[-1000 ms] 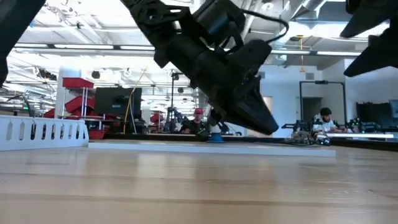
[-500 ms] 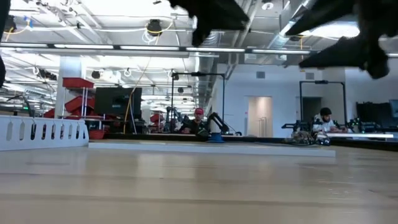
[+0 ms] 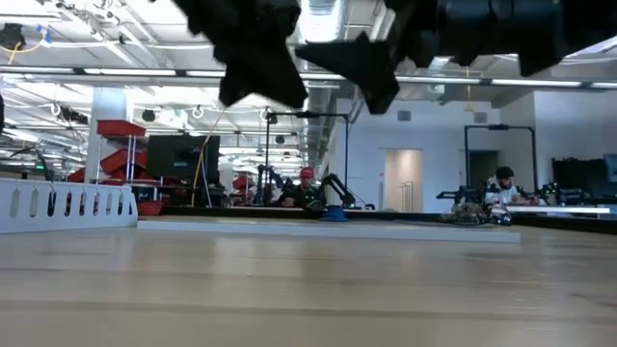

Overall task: Ziptie cables
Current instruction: Close the white cable duct

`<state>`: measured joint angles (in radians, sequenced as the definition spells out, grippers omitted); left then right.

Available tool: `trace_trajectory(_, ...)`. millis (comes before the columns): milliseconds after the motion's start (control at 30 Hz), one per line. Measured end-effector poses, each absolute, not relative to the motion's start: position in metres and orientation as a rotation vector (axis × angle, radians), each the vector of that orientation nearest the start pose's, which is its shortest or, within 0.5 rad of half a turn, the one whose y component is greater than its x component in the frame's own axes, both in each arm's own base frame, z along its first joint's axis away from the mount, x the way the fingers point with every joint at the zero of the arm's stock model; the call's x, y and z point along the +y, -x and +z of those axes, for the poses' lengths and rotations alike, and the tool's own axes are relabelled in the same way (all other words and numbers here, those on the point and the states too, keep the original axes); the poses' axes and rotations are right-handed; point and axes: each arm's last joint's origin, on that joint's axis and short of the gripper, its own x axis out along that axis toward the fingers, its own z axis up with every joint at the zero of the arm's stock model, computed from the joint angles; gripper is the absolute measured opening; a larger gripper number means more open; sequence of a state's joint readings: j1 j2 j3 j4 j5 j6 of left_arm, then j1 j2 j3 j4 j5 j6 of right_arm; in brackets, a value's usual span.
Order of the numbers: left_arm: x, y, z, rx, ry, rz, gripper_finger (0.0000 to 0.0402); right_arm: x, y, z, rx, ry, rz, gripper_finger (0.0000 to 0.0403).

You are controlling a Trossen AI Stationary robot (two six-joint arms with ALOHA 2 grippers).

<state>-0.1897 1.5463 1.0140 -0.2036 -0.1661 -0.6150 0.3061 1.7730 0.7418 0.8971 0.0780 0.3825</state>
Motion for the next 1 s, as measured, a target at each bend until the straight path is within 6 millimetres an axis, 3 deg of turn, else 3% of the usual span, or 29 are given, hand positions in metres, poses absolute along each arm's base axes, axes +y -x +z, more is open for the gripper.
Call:
trace_trajectory(100, -0.064, -0.320, 0.221, 0.636, 0.516, 0.172, 0.0070, 0.084, -0.322, 0.146, 0.189, -0.362, 0.143, 0.0270)
trace_trajectory(200, -0.066, -0.320, 0.218, 0.571, 0.534, 0.213, 0.0070, 0.064, -0.311, 0.135, 0.135, -0.373, 0.041, 0.0270)
trace_trajectory(333, -0.066, -0.324, 0.231, 0.457, 0.575, 0.222, 0.0070, 0.043, -0.295, 0.116, 0.206, -0.376, -0.069, 0.0270)
trace_trajectory(400, -0.065, -0.327, 0.237, 0.392, 0.541, 0.223, 0.0070, 0.040, -0.294, 0.116, 0.192, -0.383, -0.058, 0.0270)
trace_trajectory(667, -0.037, -0.346, 0.201, 0.433, 0.531, 0.378, 0.0070, 0.048, -0.294, 0.128, 0.110, -0.393, 0.019, 0.0270)
trace_trajectory(833, -0.041, -0.363, 0.199, 0.318, 0.650, 0.235, 0.0070, 0.042, -0.295, 0.130, 0.080, -0.444, -0.021, 0.0270)
trace_trajectory(1000, -0.051, -0.363, 0.192, 0.309, 0.750, 0.275, 0.0070, 0.039, -0.296, 0.132, 0.058, -0.515, -0.024, 0.0270)
